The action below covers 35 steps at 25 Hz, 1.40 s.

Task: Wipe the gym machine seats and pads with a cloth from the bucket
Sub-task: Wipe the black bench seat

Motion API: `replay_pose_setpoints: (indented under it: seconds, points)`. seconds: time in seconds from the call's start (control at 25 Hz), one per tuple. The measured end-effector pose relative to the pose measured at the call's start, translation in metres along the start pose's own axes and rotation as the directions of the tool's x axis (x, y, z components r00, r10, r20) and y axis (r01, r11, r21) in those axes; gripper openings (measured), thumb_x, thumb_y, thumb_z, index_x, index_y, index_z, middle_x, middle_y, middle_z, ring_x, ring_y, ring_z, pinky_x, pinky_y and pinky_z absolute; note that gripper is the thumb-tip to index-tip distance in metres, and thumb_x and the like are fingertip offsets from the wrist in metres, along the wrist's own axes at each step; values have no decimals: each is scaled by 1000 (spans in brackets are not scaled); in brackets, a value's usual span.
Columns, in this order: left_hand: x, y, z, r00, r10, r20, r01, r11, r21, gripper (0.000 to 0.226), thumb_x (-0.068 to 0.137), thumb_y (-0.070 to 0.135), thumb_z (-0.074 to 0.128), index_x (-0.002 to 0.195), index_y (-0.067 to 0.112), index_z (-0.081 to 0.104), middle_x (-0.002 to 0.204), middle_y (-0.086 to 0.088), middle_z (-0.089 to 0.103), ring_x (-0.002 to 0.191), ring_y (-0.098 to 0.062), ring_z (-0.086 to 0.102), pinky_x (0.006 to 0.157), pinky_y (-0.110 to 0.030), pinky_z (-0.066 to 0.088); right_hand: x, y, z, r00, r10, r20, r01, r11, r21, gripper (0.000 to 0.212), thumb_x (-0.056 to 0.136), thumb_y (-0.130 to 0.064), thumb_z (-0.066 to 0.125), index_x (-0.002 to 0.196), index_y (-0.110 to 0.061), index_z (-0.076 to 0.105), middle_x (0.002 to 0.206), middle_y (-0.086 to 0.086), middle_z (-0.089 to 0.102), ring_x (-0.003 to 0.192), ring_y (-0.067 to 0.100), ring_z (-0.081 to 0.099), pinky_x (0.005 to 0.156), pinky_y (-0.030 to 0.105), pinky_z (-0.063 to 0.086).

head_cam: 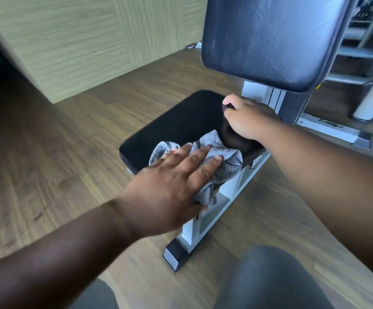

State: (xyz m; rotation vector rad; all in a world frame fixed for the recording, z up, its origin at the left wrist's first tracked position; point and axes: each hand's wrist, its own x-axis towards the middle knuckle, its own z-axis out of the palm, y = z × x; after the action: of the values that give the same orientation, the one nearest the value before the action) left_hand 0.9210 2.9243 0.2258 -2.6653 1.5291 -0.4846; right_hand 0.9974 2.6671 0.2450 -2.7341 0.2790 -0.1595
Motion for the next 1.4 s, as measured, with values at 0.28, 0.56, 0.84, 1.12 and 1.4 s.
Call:
replay_pose_setpoints:
  seconds: [0.28, 0.56, 0.84, 1.12, 1.4]
  points:
    - [-32, -4, 0, 972, -236, 7, 235, 962, -138, 91, 87, 69, 55, 156, 15, 31, 158, -7, 37, 147, -27, 33, 115, -50, 35, -4, 0, -3, 1000, 12, 4, -12, 999, 35, 31, 93, -32, 29, 115, -37, 50, 132, -5, 54, 110, 27, 46, 84, 37, 36]
    - [48, 15, -17, 898, -282, 337, 328, 941, -86, 94, 92, 65, 45, 159, 24, -7, 167, -2, -8, 153, -24, -8, 122, -39, 0, 0, 4, -5, 994, 93, 53, -103, 968, 231, 38, 90, -34, 34, 121, -45, 52, 133, -14, 55, 118, 23, 49, 94, 36, 40]
    - [99, 7, -27, 895, -224, 386, 368, 860, -355, 95, 86, 68, 56, 159, 31, 10, 167, 6, 3, 153, -15, 0, 119, -30, 2, 8, 9, -5, 990, 117, 75, -138, 870, 472, 33, 72, -50, 42, 100, -51, 59, 116, -12, 64, 113, 20, 56, 104, 44, 43]
    - [46, -73, 0, 675, -699, 235, 728, 582, -362, 59, 89, 69, 43, 141, 42, 46, 149, 3, 43, 137, -26, 40, 114, -43, 32, -45, -38, -4, 988, -150, -31, 151, 988, 24, 55, 90, -67, 35, 139, -44, 45, 155, -9, 36, 145, 25, 30, 116, 44, 24]
    - [46, -81, 8, 665, -704, 248, 727, 535, -431, 63, 75, 65, 34, 134, 50, 49, 148, 11, 41, 138, -19, 38, 116, -43, 28, -106, -31, 37, 843, -509, -174, 493, 860, -129, 49, 93, -44, 38, 129, -22, 64, 140, 5, 58, 127, 35, 52, 107, 49, 39]
